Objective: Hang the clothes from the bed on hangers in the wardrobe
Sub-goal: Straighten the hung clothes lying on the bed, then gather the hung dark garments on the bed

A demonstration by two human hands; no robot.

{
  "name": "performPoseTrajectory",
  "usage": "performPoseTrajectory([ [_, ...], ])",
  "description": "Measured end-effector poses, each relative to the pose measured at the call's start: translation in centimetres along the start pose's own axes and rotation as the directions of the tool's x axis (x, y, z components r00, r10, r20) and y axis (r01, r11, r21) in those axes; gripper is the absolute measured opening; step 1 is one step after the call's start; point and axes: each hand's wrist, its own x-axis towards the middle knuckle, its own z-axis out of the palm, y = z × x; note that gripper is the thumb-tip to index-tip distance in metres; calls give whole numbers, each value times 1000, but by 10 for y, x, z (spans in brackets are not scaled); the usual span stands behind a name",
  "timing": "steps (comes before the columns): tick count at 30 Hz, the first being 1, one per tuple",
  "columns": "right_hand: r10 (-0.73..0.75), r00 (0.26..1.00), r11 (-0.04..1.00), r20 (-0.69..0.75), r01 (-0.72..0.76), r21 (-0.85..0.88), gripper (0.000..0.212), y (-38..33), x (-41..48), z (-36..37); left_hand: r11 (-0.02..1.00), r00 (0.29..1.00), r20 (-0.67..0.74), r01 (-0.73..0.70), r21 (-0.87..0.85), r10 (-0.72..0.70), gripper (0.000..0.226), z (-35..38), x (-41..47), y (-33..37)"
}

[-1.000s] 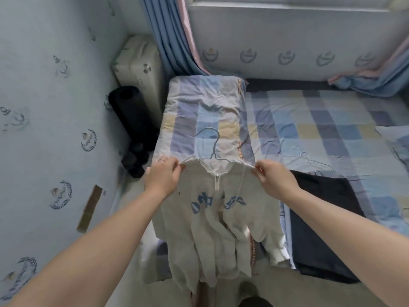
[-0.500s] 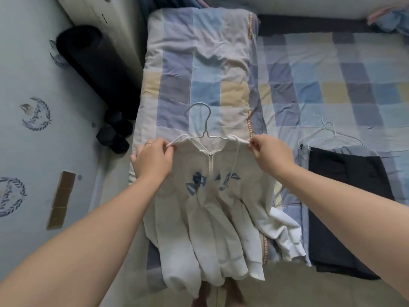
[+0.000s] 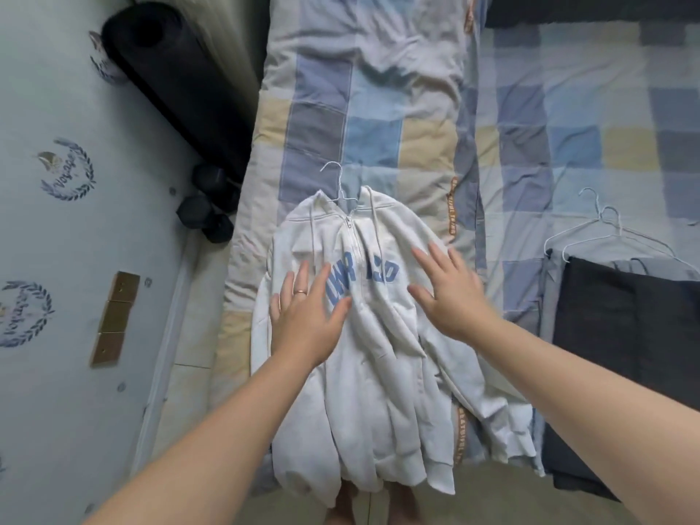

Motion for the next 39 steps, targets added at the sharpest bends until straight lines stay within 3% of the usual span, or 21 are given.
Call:
performPoseTrajectory([
  [5,18,999,996,-35,-15,83,61,-14,-65,-47,985,992,39,-127,117,123,67,-34,-61,29],
  [14,95,966,993,-242,-75,94,61,-45,-182,-98,964,971,-14,-237,119,240,72,-100,-136,66],
  [18,197,926,976,-321,-153,157,62,-51,-233,-94,929,928,-42,-370,19,370,83,-114,-157,80],
  [22,335,863,935,-379,-256,244,62,-42,-289,-79,858,859,9,-512,36,512,88,-110,-176,104],
  [26,495,775,863,-394,-384,328,61,-13,-352,-65,748,751,125,-659,79,649,76,-83,-197,146],
  [30,656,630,752,-415,-501,428,61,25,-426,-50,589,593,228,-803,95,772,70,-42,-241,201],
  [39,904,199,415,-378,-621,664,61,125,-621,16,193,178,446,-981,11,877,73,86,-403,332],
])
